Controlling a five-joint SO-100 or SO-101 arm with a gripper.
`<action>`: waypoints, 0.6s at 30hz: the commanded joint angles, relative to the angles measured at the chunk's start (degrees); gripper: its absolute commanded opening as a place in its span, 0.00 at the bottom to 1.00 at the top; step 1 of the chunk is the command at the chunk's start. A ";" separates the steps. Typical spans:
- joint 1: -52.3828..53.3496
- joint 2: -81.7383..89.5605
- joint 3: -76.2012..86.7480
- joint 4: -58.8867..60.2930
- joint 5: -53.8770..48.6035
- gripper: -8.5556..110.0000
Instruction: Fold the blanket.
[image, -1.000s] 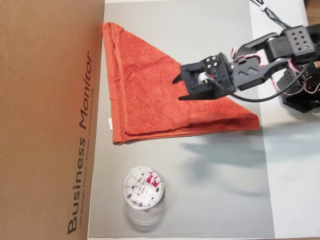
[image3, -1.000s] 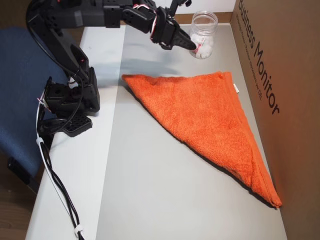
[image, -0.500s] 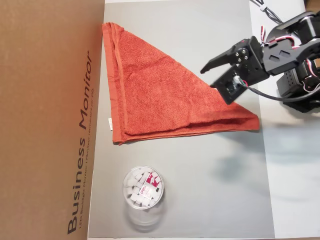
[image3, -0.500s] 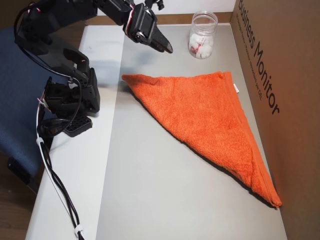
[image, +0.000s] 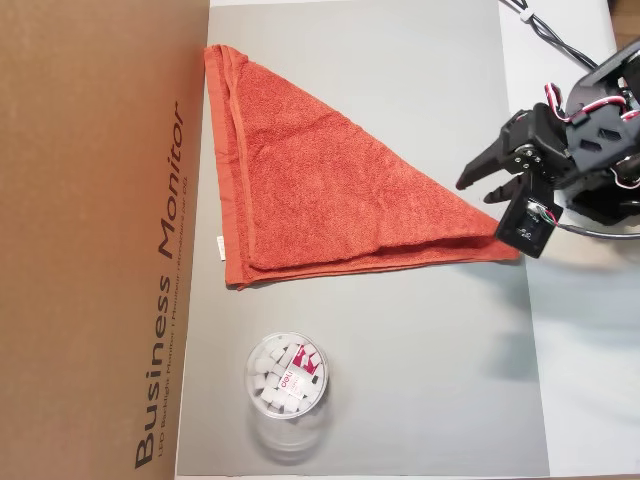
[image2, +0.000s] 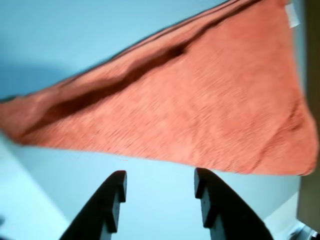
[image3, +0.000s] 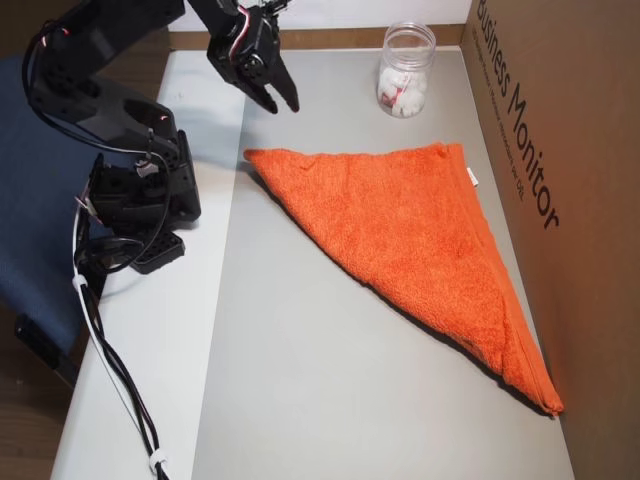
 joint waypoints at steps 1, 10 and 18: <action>-2.11 0.44 -0.44 3.87 0.09 0.19; 8.79 0.09 1.23 4.66 1.32 0.19; 21.88 -6.24 3.96 -8.53 1.32 0.18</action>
